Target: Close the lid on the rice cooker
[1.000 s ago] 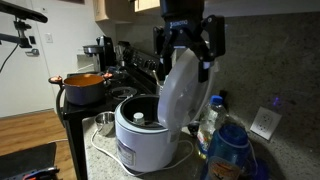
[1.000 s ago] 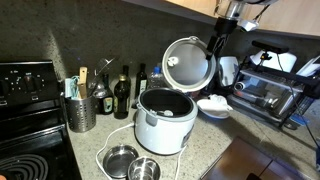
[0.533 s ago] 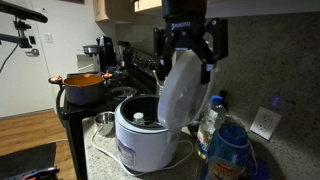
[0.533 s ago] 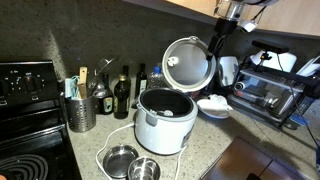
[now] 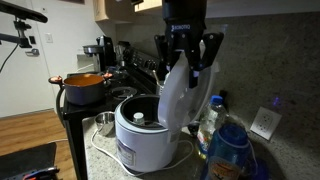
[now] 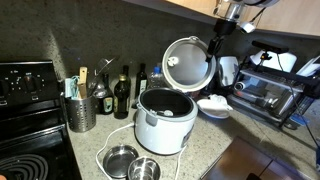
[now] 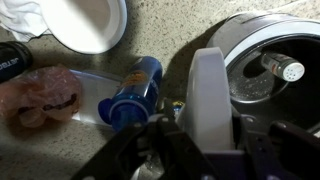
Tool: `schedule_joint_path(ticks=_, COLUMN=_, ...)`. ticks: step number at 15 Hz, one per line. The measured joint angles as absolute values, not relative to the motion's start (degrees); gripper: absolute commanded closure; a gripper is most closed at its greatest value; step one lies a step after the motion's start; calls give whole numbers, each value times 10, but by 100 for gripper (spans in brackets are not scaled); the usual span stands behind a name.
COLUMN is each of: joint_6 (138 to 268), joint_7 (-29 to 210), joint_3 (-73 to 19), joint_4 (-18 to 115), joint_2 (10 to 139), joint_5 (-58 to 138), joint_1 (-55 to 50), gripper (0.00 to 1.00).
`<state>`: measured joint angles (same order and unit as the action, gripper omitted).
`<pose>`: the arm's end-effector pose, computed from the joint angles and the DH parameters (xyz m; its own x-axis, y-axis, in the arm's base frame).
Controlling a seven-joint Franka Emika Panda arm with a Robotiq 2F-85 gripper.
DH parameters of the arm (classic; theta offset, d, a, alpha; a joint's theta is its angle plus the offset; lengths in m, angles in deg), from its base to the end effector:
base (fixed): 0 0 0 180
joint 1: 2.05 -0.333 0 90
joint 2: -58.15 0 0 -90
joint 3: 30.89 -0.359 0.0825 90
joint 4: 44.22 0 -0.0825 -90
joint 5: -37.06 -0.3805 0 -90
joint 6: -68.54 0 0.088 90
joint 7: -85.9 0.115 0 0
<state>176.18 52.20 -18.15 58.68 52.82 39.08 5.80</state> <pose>0.5065 -0.1994 0.6306 0.9616 0.2385 0.1356 0.2250 -0.9684 0.1078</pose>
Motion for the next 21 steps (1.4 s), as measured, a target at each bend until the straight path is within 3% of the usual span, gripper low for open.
schedule_joint_path(ticks=1, joint_6=1762, joint_7=522, joint_3=-182, joint_4=586, joint_2=528, joint_5=390, joint_1=58, gripper=88)
schedule_joint_path(ticks=2, joint_6=1762, joint_7=522, joint_3=-182, joint_4=586, joint_2=528, joint_5=389, joint_1=58, gripper=91)
schedule_joint_path(ticks=15, joint_6=1766, joint_7=528, joint_3=-192, joint_4=599, joint_2=515, joint_5=385, joint_1=57, gripper=91)
schedule_joint_path(ticks=21, joint_6=1810, joint_7=628, joint_3=-249, joint_4=689, joint_2=447, joint_5=519, joint_1=38, gripper=91)
